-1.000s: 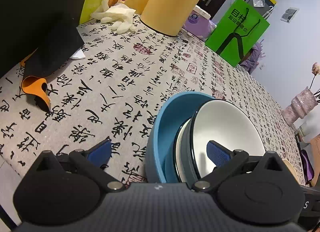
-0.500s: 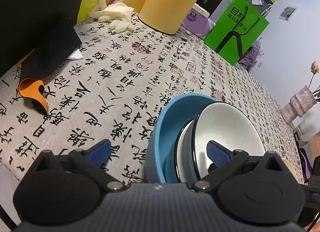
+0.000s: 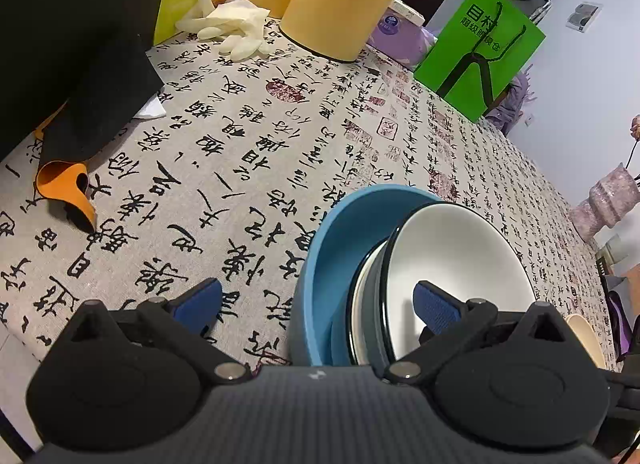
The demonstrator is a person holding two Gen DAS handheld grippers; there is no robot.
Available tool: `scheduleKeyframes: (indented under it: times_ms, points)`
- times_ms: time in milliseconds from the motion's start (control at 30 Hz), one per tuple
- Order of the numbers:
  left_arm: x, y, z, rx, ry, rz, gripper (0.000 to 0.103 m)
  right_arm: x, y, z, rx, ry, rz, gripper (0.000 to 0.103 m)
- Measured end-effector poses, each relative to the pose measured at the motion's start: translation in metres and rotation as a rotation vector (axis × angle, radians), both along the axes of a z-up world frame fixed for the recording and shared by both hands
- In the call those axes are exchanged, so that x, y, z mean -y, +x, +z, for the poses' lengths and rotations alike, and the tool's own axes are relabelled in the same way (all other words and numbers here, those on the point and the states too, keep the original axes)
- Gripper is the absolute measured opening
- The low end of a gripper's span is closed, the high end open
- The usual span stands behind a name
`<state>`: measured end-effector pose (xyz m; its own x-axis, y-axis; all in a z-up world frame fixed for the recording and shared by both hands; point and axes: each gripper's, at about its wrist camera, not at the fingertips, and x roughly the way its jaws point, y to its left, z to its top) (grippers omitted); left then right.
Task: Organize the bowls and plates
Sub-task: 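Move both open grippers to the rim of the bowl stack, then close both grippers on the rim of the blue bowl stack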
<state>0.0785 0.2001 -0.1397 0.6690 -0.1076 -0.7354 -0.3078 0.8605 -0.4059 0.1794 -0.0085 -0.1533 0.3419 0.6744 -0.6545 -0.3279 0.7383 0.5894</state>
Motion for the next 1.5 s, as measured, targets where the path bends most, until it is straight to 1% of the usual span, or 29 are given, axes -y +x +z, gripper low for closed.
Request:
scheduleKeyframes:
  times_ms: [100, 200, 433, 567, 733, 833, 967, 1133, 1267, 1300, 1400, 1500]
  points:
    - [0.0, 0.0, 0.0, -0.005, 0.005, 0.001, 0.103, 0.003, 0.0, -0.001, -0.009, 0.015, -0.006, 0.064]
    - [0.005, 0.002, 0.0, -0.011, 0.04, -0.008, 0.103, 0.006, 0.001, -0.002, -0.02, 0.027, -0.013, 0.063]
    - [0.006, 0.001, 0.0, -0.008, 0.042, -0.003, 0.103, 0.006, -0.001, -0.001, -0.021, 0.026, -0.016, 0.062]
    - [0.006, 0.0, 0.0, -0.004, 0.043, -0.003, 0.103, 0.007, -0.002, -0.002, -0.025, 0.031, -0.015, 0.059]
    - [0.003, -0.001, 0.0, 0.011, 0.029, -0.001, 0.103, 0.004, -0.002, -0.001, -0.028, 0.039, -0.004, 0.055]
    - [0.001, -0.001, 0.0, 0.016, 0.019, 0.002, 0.103, 0.001, -0.002, 0.0, -0.025, 0.039, -0.002, 0.055]
    - [-0.002, -0.002, 0.0, 0.026, -0.009, 0.012, 0.103, -0.004, 0.0, 0.0, -0.029, 0.033, 0.001, 0.047]
    - [-0.004, -0.004, 0.0, 0.05, -0.041, 0.012, 0.102, -0.005, 0.004, -0.005, -0.054, 0.057, -0.005, 0.047]
    - [-0.004, -0.004, -0.001, 0.064, -0.063, 0.005, 0.09, -0.005, 0.005, -0.006, -0.053, 0.059, -0.009, 0.047]
    - [-0.004, -0.004, -0.001, 0.066, -0.065, 0.005, 0.085, -0.005, 0.005, -0.007, -0.056, 0.062, -0.011, 0.047]
    - [-0.003, -0.004, -0.002, 0.071, -0.082, 0.0, 0.073, -0.004, 0.005, -0.007, -0.055, 0.063, -0.012, 0.047]
    - [-0.003, -0.002, -0.003, 0.072, -0.106, -0.01, 0.067, -0.003, 0.006, -0.008, -0.052, 0.064, -0.01, 0.047]
